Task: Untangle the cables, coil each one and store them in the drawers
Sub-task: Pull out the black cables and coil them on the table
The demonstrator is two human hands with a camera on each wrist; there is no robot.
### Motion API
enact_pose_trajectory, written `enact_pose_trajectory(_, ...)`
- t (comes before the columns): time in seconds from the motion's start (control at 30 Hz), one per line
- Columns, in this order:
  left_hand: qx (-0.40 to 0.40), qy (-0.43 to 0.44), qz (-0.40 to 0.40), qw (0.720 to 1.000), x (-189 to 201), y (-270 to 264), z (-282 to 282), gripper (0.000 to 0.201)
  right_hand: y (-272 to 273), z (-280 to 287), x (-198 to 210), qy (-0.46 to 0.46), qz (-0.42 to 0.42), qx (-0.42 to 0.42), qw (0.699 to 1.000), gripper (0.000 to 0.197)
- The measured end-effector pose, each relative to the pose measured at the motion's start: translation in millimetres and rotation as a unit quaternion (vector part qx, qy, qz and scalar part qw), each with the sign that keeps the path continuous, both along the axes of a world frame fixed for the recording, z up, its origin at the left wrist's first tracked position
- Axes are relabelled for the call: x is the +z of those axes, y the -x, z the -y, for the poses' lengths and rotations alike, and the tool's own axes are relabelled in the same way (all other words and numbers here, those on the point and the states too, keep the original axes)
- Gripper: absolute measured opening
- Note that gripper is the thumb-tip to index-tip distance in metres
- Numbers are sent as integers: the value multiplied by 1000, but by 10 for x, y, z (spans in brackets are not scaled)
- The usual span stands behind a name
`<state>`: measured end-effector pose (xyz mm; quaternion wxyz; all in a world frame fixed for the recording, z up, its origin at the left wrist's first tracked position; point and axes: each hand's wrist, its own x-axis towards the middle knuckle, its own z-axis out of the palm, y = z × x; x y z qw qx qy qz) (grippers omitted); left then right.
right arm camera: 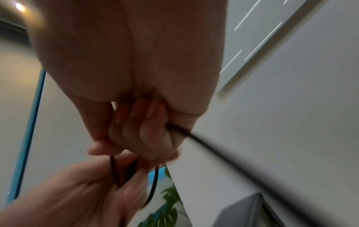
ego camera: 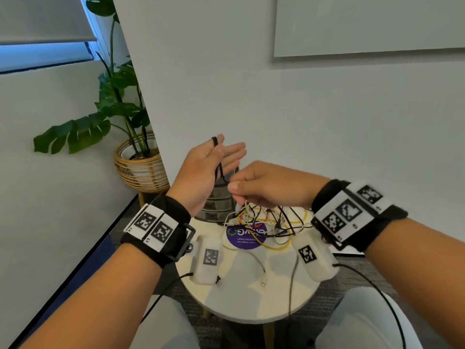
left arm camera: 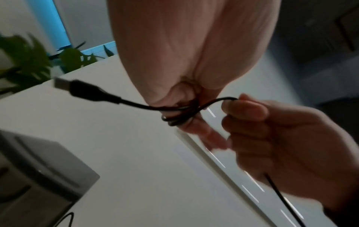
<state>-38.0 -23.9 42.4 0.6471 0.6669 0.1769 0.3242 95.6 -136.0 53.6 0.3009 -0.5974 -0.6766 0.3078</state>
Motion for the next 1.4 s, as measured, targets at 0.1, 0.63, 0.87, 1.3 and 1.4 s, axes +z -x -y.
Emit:
enact_pose_trajectory(0.1, -27, -125, -67, 990, 22, 52, 10, 35, -103, 13, 351, -63, 28, -17, 997, 31)
enact_pose_trajectory(0.63, 30, -106, -22, 994, 164, 18, 40, 34, -3, -76, 88, -67, 84, -21, 994, 36)
enact_pose_trajectory(0.87, -29, -155, -106, 982, 170, 22, 24, 44, -285, -151, 287, -200, 31, -117, 972, 35)
enact_pose_trajectory(1.3, -16, 8, 82, 996, 320, -114, 86, 40, -202, 156, -413, -94, 52, -124, 986, 45)
enact_pose_trajectory(1.4, -3, -34, 12, 999, 208, -170, 89, 32, -95, 213, -269, -121, 73, -69, 988, 38)
